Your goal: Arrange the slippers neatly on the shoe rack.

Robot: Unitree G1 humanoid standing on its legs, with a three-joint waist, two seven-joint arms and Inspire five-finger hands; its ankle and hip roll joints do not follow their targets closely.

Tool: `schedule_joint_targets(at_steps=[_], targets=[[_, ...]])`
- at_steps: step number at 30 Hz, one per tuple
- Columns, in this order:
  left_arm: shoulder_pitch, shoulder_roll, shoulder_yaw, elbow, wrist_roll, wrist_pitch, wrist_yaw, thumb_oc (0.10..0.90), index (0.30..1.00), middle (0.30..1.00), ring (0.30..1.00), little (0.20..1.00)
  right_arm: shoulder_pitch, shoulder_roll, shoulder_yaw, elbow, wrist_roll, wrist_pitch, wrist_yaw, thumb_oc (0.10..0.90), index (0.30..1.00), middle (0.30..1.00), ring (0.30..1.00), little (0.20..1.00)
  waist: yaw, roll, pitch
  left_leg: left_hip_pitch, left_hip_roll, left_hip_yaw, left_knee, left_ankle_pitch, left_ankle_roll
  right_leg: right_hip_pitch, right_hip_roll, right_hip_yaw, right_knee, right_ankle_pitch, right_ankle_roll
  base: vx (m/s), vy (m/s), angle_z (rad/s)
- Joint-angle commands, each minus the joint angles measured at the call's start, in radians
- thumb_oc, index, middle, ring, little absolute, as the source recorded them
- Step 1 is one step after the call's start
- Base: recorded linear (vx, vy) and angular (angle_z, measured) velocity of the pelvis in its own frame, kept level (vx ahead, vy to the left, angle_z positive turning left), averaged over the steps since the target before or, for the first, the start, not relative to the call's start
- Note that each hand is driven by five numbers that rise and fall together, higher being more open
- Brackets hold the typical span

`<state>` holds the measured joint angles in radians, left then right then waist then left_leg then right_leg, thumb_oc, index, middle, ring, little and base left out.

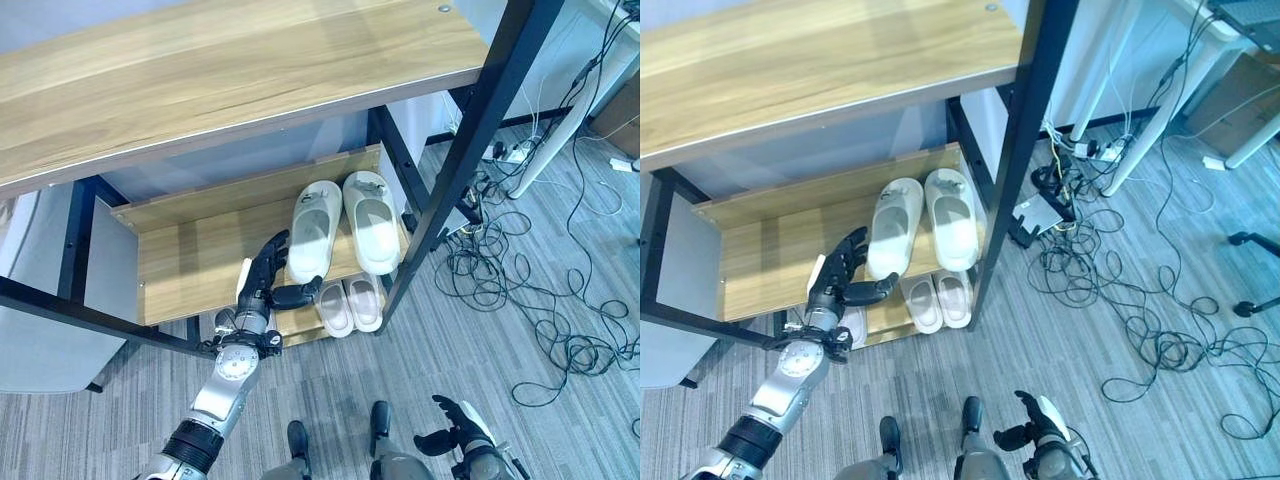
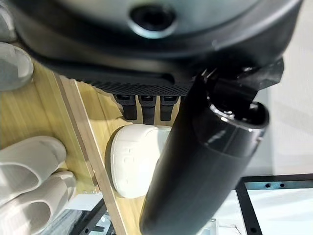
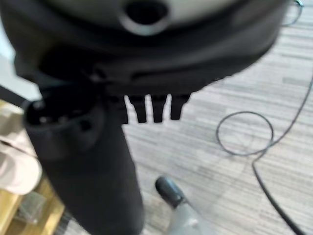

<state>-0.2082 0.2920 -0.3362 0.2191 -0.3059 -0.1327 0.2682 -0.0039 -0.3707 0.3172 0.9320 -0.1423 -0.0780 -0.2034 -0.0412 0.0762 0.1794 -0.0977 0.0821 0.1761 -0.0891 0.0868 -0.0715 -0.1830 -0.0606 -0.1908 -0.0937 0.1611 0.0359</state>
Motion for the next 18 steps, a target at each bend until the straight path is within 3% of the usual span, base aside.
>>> schedule_joint_targets(at_steps=[1, 18], targets=[[-0.060, -0.041, -0.086, -0.037, -0.016, -0.064, -0.051, 0.800, 0.900, 0.900, 0.900, 0.900, 0.017, 0.012, -0.005, -0.033, 0.007, -0.025, -0.042, 0.800, 0.900, 0.900, 0.900, 0.900, -0.010, -0.025, -0.027, -0.072, 0.016, -0.058, 0.002, -0.013, -0.026, 0.018, -0.040, -0.013, 0.006, -0.149, 0.077, 0.00, 0.000, 0.00], [-0.177, -0.087, -0.187, -0.012, -0.032, -0.066, -0.035, 0.800, 0.900, 0.900, 0.900, 0.900, 0.020, 0.017, 0.010, -0.024, 0.031, -0.031, -0.059, 0.800, 0.900, 0.900, 0.900, 0.900, -0.036, -0.034, -0.022, -0.075, 0.017, -0.054, 0.002, -0.016, -0.025, 0.011, -0.037, -0.003, 0.006, -0.144, 0.077, 0.00, 0.000, 0.00]])
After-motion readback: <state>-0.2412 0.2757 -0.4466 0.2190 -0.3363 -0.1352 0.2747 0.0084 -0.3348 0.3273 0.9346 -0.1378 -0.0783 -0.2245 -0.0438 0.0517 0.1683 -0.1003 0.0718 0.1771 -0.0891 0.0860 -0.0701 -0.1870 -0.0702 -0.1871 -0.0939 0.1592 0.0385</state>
